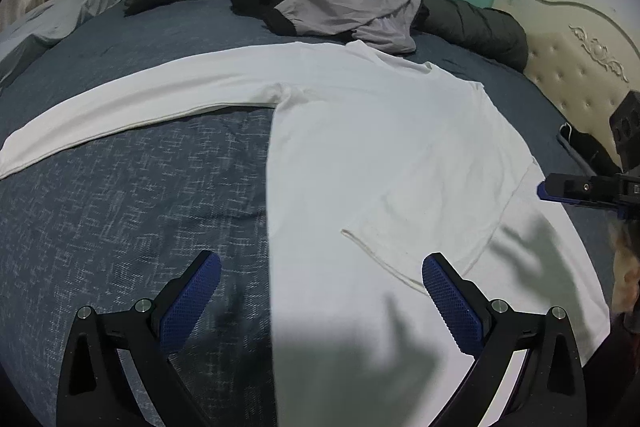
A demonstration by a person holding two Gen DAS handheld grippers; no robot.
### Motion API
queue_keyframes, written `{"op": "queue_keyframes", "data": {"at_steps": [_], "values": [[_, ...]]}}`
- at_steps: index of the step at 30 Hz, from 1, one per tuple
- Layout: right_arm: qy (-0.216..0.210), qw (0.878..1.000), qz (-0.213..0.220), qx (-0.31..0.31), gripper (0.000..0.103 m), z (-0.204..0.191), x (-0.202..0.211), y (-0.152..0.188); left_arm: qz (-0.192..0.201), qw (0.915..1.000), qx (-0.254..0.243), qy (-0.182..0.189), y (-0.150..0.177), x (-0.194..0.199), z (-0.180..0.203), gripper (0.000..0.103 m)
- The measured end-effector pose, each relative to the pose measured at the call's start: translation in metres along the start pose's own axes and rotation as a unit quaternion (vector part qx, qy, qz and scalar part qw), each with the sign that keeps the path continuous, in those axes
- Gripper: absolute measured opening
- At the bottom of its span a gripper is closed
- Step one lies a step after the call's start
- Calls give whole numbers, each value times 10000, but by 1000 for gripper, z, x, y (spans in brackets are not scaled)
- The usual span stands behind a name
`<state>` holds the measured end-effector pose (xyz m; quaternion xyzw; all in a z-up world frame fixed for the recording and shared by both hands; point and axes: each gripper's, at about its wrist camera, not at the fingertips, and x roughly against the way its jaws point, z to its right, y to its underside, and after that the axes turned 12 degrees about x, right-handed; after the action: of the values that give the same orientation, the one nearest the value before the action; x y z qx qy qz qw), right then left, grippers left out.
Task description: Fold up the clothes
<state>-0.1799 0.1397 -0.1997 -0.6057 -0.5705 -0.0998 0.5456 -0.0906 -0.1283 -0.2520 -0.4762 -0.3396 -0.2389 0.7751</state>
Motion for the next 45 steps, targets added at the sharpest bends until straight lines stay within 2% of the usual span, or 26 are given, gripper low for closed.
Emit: {"op": "queue_keyframes", "data": {"at_steps": [6, 11, 16, 20, 27, 36, 41, 43, 45], "values": [[708, 9970, 53, -317, 49, 67, 44, 10, -104, 9995, -291, -54, 1, -14, 18, 103], [1435, 9883, 49, -513, 51, 124, 75, 17, -186, 9988, -417, -190, 0, -27, 30, 103], [1997, 9777, -143, -634, 51, 172, 87, 23, -315, 9975, -523, -353, -3, -44, 41, 103], [2302, 9710, -337, -548, 51, 193, 81, 19, -396, 9973, -474, -393, -5, -56, 43, 103], [2688, 9604, -738, -59, 51, 218, 47, 6, -464, 9972, -251, -522, -6, -69, 37, 103], [2949, 9482, -1024, 594, 51, 233, 5, -10, -609, 9957, -332, -608, 0, -79, 38, 103], [3119, 9427, -942, 723, 51, 244, 0, -19, -704, 9943, -397, -695, 1, -85, 37, 103], [3259, 9399, -825, 597, 51, 250, 4, -23, -744, 9937, -422, -728, 2, -87, 37, 103], [3258, 9428, -647, 287, 51, 262, 13, -24, -783, 9930, -446, -761, 3, -89, 36, 103]]}}
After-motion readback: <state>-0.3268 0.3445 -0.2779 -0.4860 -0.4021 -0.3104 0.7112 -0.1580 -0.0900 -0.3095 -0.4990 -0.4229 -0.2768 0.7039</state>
